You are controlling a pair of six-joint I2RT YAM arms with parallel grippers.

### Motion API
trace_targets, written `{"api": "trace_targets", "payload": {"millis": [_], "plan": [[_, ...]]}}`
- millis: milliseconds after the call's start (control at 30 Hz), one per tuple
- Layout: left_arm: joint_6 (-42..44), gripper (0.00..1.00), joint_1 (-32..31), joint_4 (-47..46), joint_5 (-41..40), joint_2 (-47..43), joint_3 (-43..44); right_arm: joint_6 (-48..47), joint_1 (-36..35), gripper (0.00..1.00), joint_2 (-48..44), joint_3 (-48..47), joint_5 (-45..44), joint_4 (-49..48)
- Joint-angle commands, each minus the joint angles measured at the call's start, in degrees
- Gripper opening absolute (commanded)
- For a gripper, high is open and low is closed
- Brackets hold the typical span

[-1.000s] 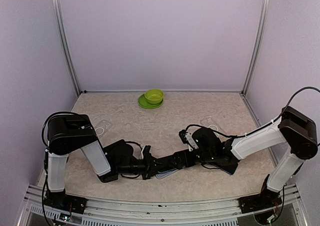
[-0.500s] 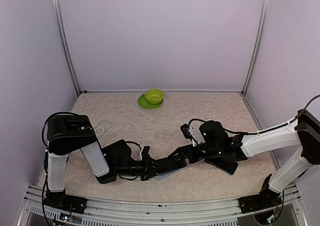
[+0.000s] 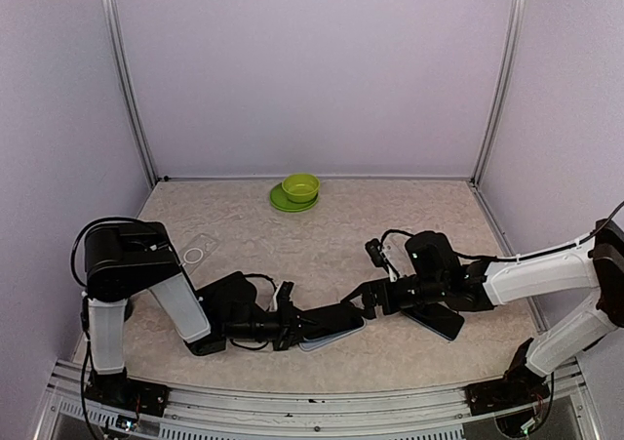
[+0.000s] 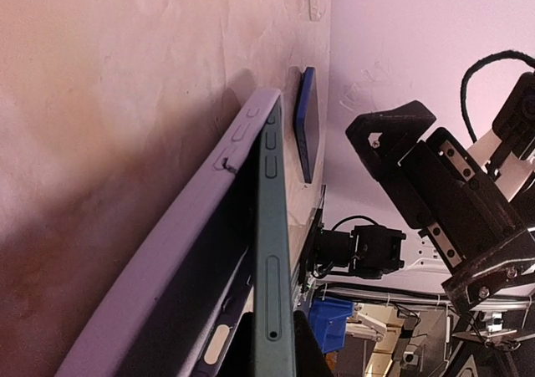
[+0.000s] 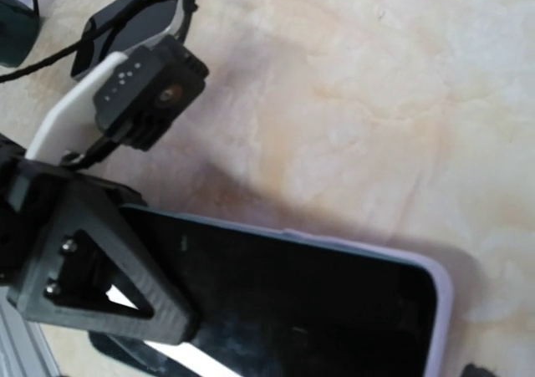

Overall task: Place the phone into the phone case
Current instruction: Install the phone on the phone case.

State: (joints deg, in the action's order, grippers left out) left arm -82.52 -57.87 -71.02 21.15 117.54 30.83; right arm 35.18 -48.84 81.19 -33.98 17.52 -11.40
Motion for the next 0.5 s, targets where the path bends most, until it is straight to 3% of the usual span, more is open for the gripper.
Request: {"api": "trace_targets", "payload": {"millis": [0, 467], "plan": [[3.24, 0.00, -0.54, -1.82, 2.31, -2.99, -0.07, -0.99, 1.14, 1.00, -1.49, 1.31, 1.53, 0.83], [6.28, 0.00, -1.37, -5.79, 3.98, -5.07, 0.47, -0.62, 2.87, 1.00, -1.02, 2.29, 5.71, -0.35]]}}
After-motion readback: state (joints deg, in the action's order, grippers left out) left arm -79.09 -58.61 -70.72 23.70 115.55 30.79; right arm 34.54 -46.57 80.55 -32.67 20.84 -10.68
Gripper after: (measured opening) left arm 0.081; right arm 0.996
